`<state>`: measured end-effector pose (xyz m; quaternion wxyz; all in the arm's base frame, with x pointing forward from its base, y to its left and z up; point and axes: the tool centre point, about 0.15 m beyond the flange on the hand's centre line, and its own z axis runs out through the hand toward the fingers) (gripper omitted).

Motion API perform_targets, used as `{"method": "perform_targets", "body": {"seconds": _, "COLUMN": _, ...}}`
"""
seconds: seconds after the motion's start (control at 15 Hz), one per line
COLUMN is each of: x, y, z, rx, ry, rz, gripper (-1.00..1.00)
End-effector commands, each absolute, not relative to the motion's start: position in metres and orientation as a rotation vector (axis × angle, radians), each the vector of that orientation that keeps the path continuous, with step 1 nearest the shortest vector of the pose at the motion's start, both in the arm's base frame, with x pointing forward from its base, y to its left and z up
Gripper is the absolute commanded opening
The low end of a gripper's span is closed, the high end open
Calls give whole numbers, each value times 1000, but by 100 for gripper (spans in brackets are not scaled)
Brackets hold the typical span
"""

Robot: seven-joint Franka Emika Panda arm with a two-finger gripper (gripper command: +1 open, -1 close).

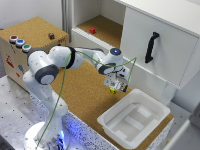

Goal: Go push the yellow block to the left

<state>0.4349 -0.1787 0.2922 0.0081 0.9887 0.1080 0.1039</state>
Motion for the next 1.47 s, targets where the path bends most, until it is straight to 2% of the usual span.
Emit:
{"method": "perform_targets", "body": {"seconds": 0.0, "x": 458, "y": -172, "z": 252, "rx": 3065, "ry": 372, "rz": 291, "gripper": -100}}
{"method": "perform_targets", "body": {"seconds": 1.0, "x": 468, "y": -143, "z": 224, "rx": 3076, "ry": 409, "rz": 268, "gripper": -100}}
{"method": "perform_targets", "body": {"seconds": 1.27, "x": 462, "y": -131, "z": 223, "rx": 3074, "ry": 395, "rz": 269, "gripper": -100}}
{"method": "perform_targets", "body": {"seconds": 1.4, "x": 462, "y": -137, "z": 236, "rx": 3077, "ry": 332, "rz": 314, "gripper": -100}}
